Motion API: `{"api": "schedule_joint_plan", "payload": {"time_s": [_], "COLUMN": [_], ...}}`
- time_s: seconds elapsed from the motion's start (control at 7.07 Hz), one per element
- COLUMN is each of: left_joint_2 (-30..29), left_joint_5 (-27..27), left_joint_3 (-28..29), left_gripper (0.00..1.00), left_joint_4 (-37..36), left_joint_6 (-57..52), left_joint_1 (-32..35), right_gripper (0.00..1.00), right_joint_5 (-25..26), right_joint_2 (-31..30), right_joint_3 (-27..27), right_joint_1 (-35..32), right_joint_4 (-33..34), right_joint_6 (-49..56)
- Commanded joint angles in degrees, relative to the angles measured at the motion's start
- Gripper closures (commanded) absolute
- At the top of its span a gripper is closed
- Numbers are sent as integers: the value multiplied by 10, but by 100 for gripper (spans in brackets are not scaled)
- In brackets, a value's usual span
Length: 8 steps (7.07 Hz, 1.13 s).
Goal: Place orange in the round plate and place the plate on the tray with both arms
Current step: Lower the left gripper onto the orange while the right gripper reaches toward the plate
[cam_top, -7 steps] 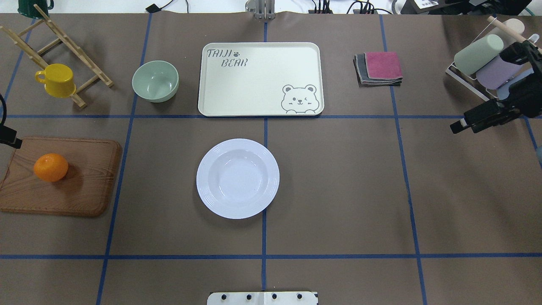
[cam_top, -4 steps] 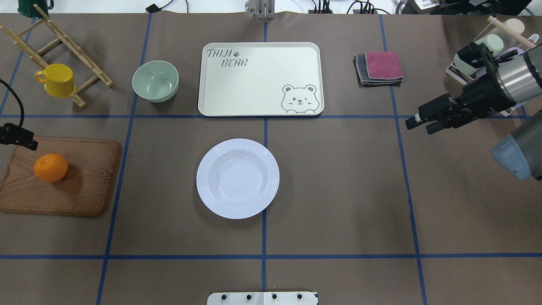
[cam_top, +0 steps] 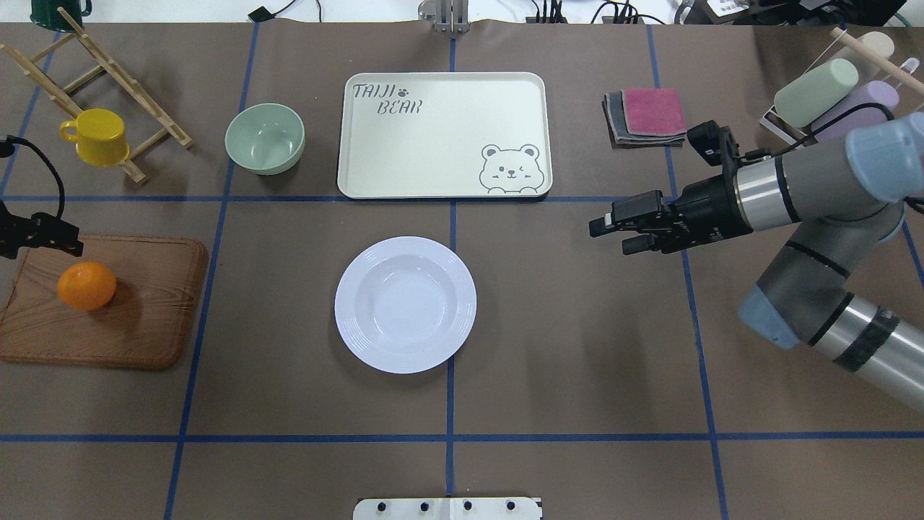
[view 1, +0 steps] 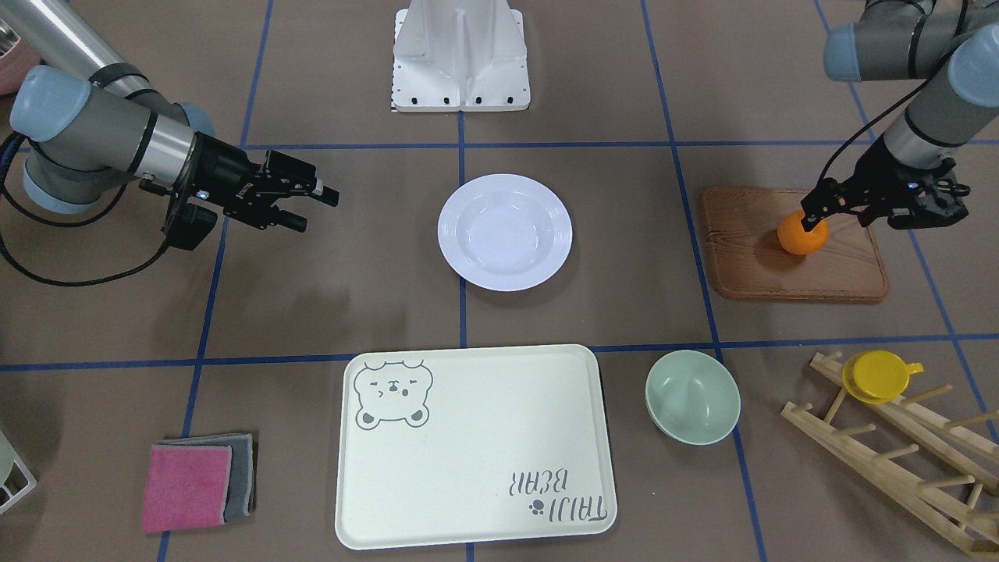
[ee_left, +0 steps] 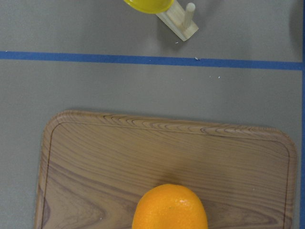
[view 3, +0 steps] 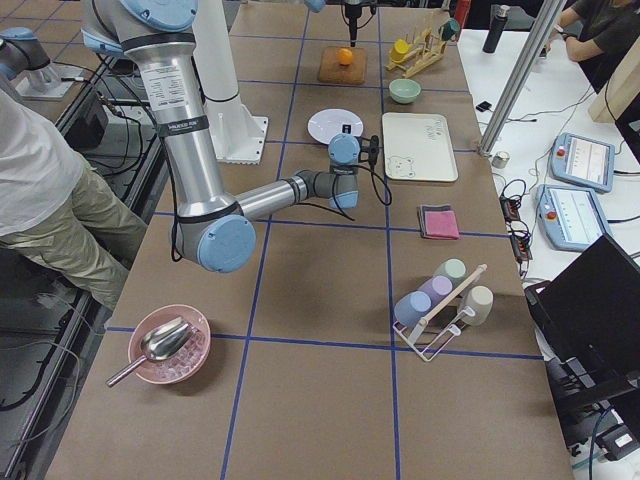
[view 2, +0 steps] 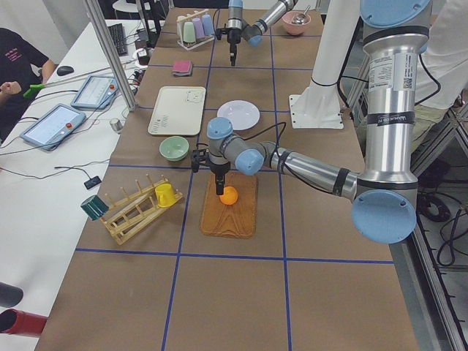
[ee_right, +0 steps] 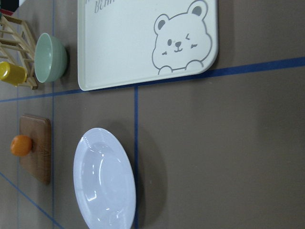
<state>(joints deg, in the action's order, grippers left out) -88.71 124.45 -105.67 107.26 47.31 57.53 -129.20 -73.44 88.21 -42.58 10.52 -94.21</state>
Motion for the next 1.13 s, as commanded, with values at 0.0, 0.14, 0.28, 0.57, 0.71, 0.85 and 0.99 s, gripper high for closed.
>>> {"api": "schedule_joint_plan", "payload": {"time_s": [0.0,0.14,0.28,0.57,0.71,0.85,0.99], "left_joint_2": [-11,-8,-6,-5,-4,0,6], "left_joint_5": [-1,-2,-2,-4,-25,-28,-28], "left_joint_3": [34,52,55,55,56,60,61], "left_gripper": [1,1,1,1,1,1,1], "left_joint_4": [34,57,60,61,68,71,80], "left_joint_6": [9,9,10,30,34,38,38], "left_joint_1": [-10,-10,-11,-30,-44,-49,-49], "right_gripper": [2,2,2,2,2,2,2], "right_joint_5": [42,54,60,61,61,61,68], "right_joint_2": [2,2,2,2,2,2,2], "right_joint_3": [-2,-2,-1,-1,-1,0,1], "right_joint_1": [28,39,43,48,48,48,51], "right_joint_4": [-12,-13,-13,-13,-13,-13,-13], "right_joint_6": [-10,-10,-10,-11,-11,-11,-11]}}
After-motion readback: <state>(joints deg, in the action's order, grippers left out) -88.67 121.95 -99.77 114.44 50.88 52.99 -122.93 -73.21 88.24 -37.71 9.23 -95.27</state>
